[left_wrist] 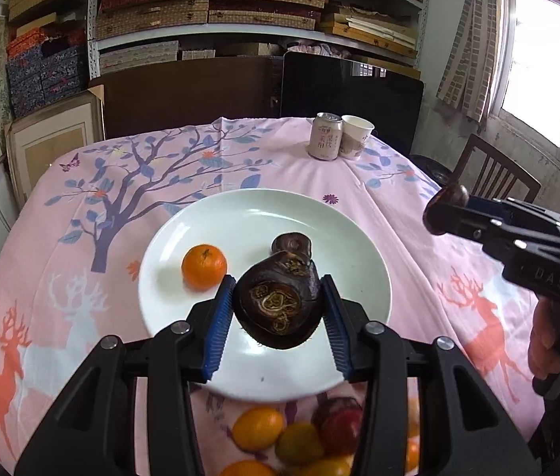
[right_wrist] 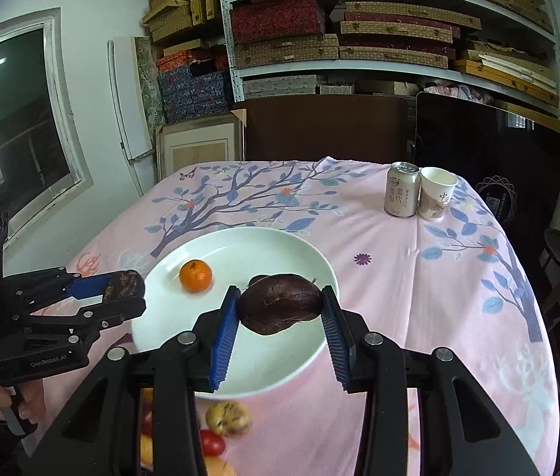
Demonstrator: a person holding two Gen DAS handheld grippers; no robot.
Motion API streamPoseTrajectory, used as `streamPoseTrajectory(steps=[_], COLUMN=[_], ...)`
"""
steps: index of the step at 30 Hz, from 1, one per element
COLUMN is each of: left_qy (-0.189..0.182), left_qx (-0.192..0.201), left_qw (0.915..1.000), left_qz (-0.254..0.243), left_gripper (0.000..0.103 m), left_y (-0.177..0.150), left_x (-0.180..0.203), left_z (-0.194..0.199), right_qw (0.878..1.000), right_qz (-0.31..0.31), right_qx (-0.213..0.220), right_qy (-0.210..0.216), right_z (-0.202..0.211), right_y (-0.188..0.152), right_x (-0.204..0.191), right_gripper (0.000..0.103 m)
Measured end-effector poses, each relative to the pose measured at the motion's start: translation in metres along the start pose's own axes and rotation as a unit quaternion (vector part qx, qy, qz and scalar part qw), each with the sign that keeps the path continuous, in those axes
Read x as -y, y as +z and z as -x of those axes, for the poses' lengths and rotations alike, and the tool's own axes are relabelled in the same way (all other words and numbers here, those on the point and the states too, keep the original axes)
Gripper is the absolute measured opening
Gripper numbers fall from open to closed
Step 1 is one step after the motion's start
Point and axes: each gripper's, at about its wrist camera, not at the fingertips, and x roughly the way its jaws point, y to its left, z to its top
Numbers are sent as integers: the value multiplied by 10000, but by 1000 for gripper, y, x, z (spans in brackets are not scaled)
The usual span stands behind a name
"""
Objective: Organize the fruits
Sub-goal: 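Carry both dark fruits to the white plate and open both tools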
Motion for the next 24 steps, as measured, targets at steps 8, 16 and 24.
streamPoseTrajectory(steps=[8,16,24], left_qy=[197,251,223], left_qx=[-607,-424,-170], left_qw=[9979,9984,9995], left_qz=[122,289,125], left_gripper=[43,75,82], left_y=[21,29,-7], left_x=[-16,-28,-25], left_z=[-98,-89,-1], right_qw=[9982,9986,9994], right_qz=[-179,-199,-136], right_qx=[-573,-487,-314], right_qy=[-33,-47,35], right_z=[-98,-106,-28], right_y=[10,15,-10], right_x=[14,14,3], right_gripper=[42,61,61])
